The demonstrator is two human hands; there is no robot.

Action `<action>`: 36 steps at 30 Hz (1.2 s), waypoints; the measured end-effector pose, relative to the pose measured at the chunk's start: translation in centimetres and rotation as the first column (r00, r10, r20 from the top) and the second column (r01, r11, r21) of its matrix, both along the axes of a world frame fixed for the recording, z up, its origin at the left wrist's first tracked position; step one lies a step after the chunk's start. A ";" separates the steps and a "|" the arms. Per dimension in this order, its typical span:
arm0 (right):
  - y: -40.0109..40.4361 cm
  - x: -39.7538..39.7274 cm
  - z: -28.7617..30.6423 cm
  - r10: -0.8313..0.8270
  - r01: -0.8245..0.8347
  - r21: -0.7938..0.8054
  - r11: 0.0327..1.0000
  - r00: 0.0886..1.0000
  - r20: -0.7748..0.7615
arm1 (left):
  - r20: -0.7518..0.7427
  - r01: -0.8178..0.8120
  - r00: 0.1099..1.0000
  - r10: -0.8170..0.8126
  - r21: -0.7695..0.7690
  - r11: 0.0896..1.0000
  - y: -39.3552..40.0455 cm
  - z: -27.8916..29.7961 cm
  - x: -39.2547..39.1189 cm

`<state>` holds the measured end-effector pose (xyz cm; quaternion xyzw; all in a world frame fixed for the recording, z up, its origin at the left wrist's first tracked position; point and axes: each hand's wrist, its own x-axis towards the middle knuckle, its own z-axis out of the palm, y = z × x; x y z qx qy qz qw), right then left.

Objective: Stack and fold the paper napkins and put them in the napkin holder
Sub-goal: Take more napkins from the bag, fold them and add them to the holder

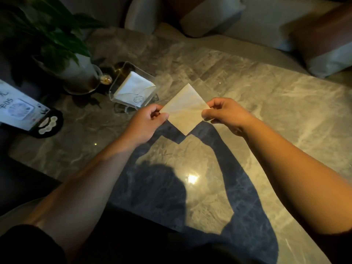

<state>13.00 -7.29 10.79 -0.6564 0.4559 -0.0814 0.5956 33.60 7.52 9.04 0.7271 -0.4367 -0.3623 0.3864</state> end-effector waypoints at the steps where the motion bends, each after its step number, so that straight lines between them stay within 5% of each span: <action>1: -0.1 1.0 0.1 0.014 -0.014 -0.012 1.000 1.000 -0.004 | -0.002 -0.014 1.000 0.014 -0.007 1.000 0.3 0.1 0.7; 11: -1.0 9.4 0.7 0.161 -0.167 -0.222 0.961 0.986 -0.043 | 0.059 -0.117 0.991 0.119 -0.043 0.992 2.3 0.9 6.8; 22: -3.4 16.8 2.5 0.285 -0.338 -0.616 0.712 0.940 -0.187 | 0.286 -0.307 0.893 0.346 -0.174 0.936 1.2 2.4 11.4; 36: -3.7 18.9 -0.1 0.255 -0.322 -0.643 0.695 0.946 -0.199 | 0.377 -0.307 0.861 0.342 -0.150 0.940 0.9 0.4 12.6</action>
